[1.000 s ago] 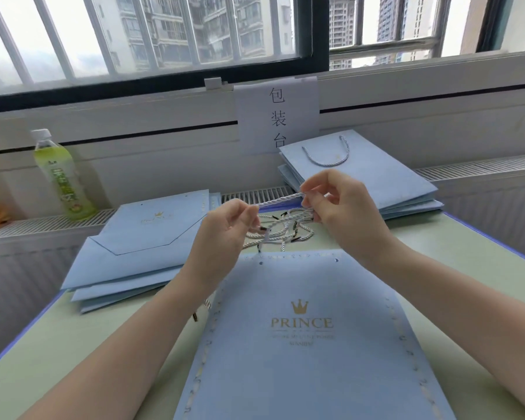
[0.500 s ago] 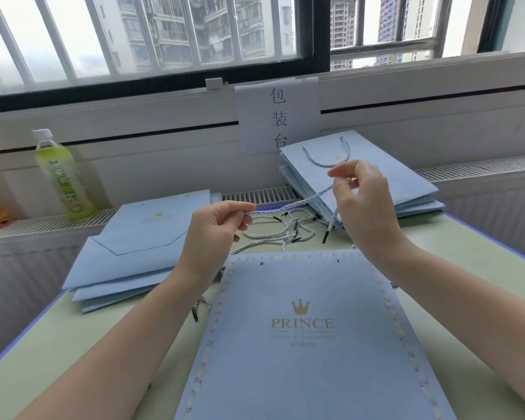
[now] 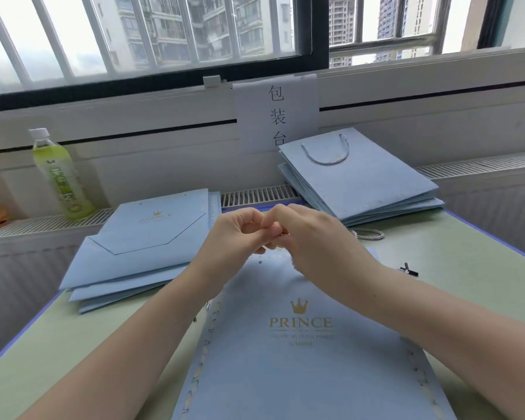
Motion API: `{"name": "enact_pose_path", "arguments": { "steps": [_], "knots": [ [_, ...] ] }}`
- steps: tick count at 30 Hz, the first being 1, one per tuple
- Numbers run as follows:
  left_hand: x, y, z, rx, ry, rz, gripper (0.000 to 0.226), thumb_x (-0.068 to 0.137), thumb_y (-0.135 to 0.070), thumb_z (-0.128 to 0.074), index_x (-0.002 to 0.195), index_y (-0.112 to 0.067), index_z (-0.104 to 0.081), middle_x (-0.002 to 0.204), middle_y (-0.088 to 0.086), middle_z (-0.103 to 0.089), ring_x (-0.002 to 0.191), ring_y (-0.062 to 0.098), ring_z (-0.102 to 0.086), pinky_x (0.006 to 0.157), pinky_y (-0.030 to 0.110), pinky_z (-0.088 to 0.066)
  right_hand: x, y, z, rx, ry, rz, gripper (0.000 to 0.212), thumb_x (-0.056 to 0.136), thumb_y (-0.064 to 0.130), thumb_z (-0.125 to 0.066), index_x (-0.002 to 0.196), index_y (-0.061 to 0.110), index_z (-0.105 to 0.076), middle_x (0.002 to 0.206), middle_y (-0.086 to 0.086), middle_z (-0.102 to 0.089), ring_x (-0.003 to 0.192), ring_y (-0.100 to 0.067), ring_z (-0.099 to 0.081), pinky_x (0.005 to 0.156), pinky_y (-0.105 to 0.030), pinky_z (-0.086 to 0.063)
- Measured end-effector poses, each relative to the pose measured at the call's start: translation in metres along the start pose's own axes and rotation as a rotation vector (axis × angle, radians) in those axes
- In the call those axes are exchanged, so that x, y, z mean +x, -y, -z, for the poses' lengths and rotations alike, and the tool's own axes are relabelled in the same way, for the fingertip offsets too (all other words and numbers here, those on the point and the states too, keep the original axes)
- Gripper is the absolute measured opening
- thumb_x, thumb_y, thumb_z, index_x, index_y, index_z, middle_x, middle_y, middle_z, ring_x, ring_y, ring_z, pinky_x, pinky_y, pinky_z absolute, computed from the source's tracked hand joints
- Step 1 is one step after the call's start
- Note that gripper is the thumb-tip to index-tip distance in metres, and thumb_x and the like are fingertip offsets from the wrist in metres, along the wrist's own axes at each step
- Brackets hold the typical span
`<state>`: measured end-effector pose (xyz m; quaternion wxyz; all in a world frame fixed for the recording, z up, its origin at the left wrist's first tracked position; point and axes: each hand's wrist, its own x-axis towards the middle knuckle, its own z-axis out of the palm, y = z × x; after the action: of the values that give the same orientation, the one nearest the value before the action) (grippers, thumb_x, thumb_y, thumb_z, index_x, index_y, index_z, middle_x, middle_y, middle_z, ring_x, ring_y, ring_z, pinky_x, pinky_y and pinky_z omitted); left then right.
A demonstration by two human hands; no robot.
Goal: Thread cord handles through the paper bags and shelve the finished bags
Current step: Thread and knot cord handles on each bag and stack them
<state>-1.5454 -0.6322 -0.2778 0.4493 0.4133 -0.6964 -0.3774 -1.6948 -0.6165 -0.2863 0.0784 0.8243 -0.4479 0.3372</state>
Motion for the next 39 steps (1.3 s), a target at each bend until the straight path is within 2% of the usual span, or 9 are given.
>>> {"name": "enact_pose_path", "arguments": {
  "steps": [3, 6, 8, 17, 23, 28, 32, 36, 39],
  "knots": [
    [0.001, 0.005, 0.003, 0.187, -0.066, -0.047, 0.012, 0.087, -0.019, -0.066, 0.079, -0.011, -0.066, 0.076, 0.003, -0.069, 0.070, 0.013, -0.061, 0.071, 0.028, -0.051, 0.002, -0.002, 0.002, 0.045, -0.017, -0.023, 0.028, 0.082, -0.004, -0.058, 0.101, 0.015, -0.057, 0.089, 0.001, -0.060, 0.078, -0.023, -0.055, 0.063, -0.032, -0.042],
    [0.000, 0.012, 0.010, 0.960, -0.049, -0.135, 0.022, 0.095, -0.034, -0.051, 0.096, -0.018, -0.065, 0.095, -0.004, -0.064, 0.095, 0.019, -0.056, 0.083, 0.036, -0.045, 0.000, -0.007, -0.001, -0.033, 0.026, -0.044, 0.015, 0.094, 0.011, -0.052, 0.107, 0.016, -0.057, 0.101, 0.003, -0.062, 0.094, -0.020, -0.049, 0.078, -0.031, -0.039],
    [-0.002, 0.014, 0.011, 1.171, 0.005, -0.115, 0.029, 0.097, -0.043, -0.041, 0.099, -0.022, -0.061, 0.102, -0.006, -0.058, 0.104, 0.017, -0.050, 0.083, 0.031, -0.038, -0.001, -0.009, -0.004, -0.100, 0.073, -0.047, 0.012, 0.097, 0.021, -0.048, 0.103, 0.021, -0.058, 0.101, 0.008, -0.062, 0.096, -0.018, -0.044, 0.077, -0.031, -0.033],
    [-0.002, 0.014, 0.003, 1.082, 0.053, -0.080, 0.021, 0.095, -0.030, -0.041, 0.077, -0.021, -0.040, 0.083, -0.006, -0.045, 0.090, 0.019, -0.047, 0.068, 0.030, -0.031, -0.008, 0.005, -0.005, -0.078, 0.232, -0.049, 0.017, 0.098, 0.032, -0.042, 0.109, 0.027, -0.054, 0.098, 0.000, -0.064, 0.093, -0.026, -0.057, 0.066, -0.034, -0.037],
    [-0.001, 0.015, -0.002, 1.032, 0.027, -0.038, 0.041, 0.101, -0.035, -0.030, 0.062, -0.021, -0.030, 0.074, -0.004, -0.041, 0.082, 0.022, -0.044, 0.070, 0.034, -0.034, -0.005, 0.003, -0.006, -0.145, 0.339, -0.138, 0.030, 0.101, 0.036, -0.035, 0.119, 0.018, -0.049, 0.110, -0.006, -0.061, 0.100, -0.029, -0.056, 0.070, -0.035, -0.038],
    [-0.002, 0.015, -0.002, 0.963, -0.072, -0.140, 0.046, 0.100, -0.039, -0.032, 0.061, -0.014, -0.034, 0.063, -0.003, -0.040, 0.073, 0.022, -0.042, 0.064, 0.034, -0.033, -0.002, 0.004, 0.004, -0.209, 0.350, -0.094, 0.028, 0.102, 0.036, -0.032, 0.110, 0.018, -0.050, 0.102, -0.005, -0.060, 0.096, -0.029, -0.056, 0.063, -0.032, -0.029],
    [0.005, 0.012, 0.010, 0.649, -0.012, -0.076, 0.044, 0.091, -0.041, -0.055, 0.063, -0.007, -0.053, 0.056, -0.005, -0.044, 0.054, 0.012, -0.039, 0.055, 0.028, -0.031, 0.001, -0.003, 0.012, -0.317, 0.270, -0.098, 0.020, 0.102, 0.035, -0.031, 0.095, 0.020, -0.042, 0.100, -0.005, -0.060, 0.082, -0.032, -0.051, 0.065, -0.033, -0.025],
    [0.006, 0.009, 0.011, 0.385, 0.091, 0.123, 0.037, 0.083, -0.039, -0.068, 0.076, -0.002, -0.064, 0.062, 0.001, -0.050, 0.048, 0.007, -0.040, 0.044, 0.016, -0.030, 0.003, -0.011, 0.016, -0.288, 0.205, -0.182, 0.017, 0.099, 0.017, -0.038, 0.109, 0.016, -0.051, 0.104, -0.003, -0.061, 0.088, -0.029, -0.052, 0.066, -0.031, -0.025],
    [0.004, 0.009, 0.010, 0.308, 0.114, 0.191, 0.026, 0.080, -0.034, -0.073, 0.073, -0.012, -0.060, 0.063, -0.002, -0.050, 0.053, 0.008, -0.043, 0.046, 0.015, -0.033, 0.001, -0.007, 0.017, -0.183, 0.155, -0.088, 0.039, 0.086, 0.002, -0.042, 0.120, 0.020, -0.052, 0.115, 0.003, -0.060, 0.101, -0.023, -0.054, 0.069, -0.028, -0.025]
  ]
}}
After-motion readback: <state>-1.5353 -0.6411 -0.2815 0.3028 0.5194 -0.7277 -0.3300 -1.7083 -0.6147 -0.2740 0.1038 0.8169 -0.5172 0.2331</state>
